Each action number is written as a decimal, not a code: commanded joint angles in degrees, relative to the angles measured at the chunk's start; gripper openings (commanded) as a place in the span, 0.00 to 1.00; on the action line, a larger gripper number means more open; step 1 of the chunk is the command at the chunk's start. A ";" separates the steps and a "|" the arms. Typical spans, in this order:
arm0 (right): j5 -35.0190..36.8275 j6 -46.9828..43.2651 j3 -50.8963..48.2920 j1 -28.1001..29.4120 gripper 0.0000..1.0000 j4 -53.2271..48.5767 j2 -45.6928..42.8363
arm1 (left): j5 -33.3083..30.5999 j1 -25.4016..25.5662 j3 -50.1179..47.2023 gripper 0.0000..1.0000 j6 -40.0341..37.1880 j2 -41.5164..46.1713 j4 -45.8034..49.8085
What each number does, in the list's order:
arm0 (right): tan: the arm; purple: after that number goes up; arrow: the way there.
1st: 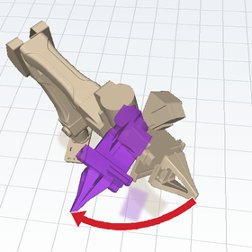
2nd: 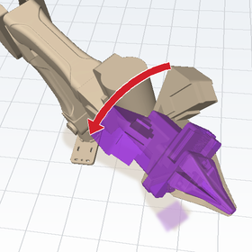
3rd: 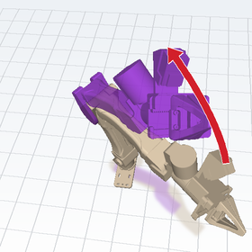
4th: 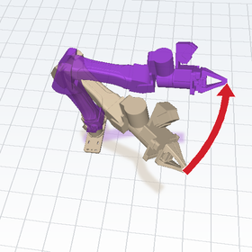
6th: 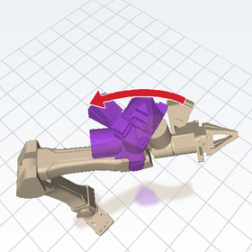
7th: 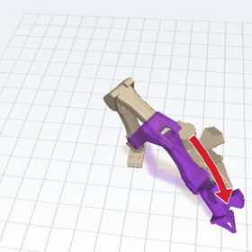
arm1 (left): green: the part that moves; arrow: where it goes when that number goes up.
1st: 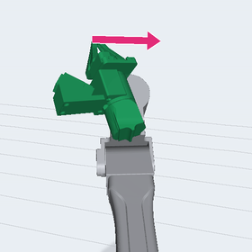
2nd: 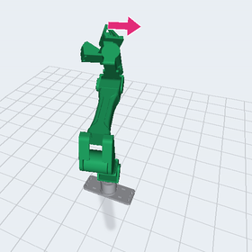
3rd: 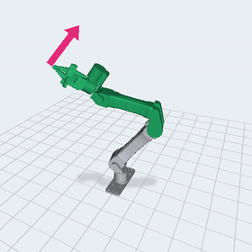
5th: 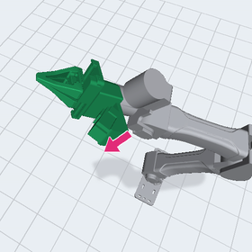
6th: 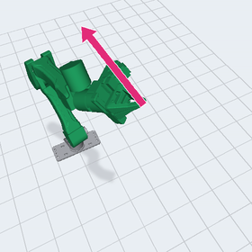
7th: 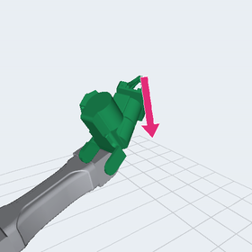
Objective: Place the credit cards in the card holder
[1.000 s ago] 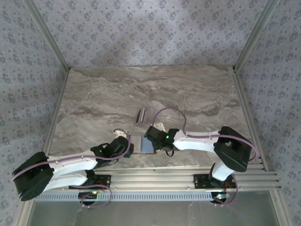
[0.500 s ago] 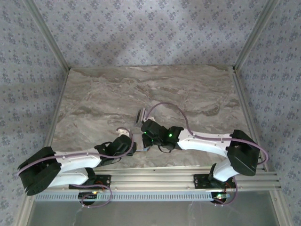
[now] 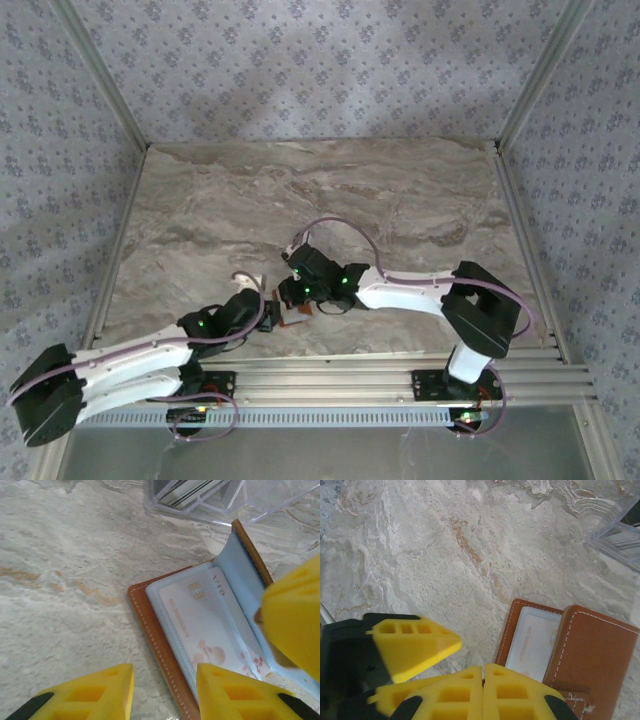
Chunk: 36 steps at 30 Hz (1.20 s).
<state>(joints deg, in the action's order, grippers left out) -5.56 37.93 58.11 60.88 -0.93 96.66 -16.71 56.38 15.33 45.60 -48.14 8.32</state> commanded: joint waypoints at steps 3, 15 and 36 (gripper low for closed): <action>-2.47 1.24 2.46 -0.60 0.00 1.69 4.23 | -2.98 0.31 -2.03 0.38 2.86 8.20 11.10; -6.24 0.85 4.16 -0.49 0.45 0.50 7.28 | -4.04 -0.74 -2.39 0.40 3.24 16.86 15.69; -1.13 -3.82 -7.28 -7.95 0.21 -8.06 -10.55 | 2.05 -1.54 7.51 0.38 -2.29 1.47 5.49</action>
<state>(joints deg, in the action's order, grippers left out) -9.39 34.68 52.99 53.84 -6.76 86.76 -15.79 55.07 19.51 45.12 -45.60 17.23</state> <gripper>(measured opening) 0.236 0.382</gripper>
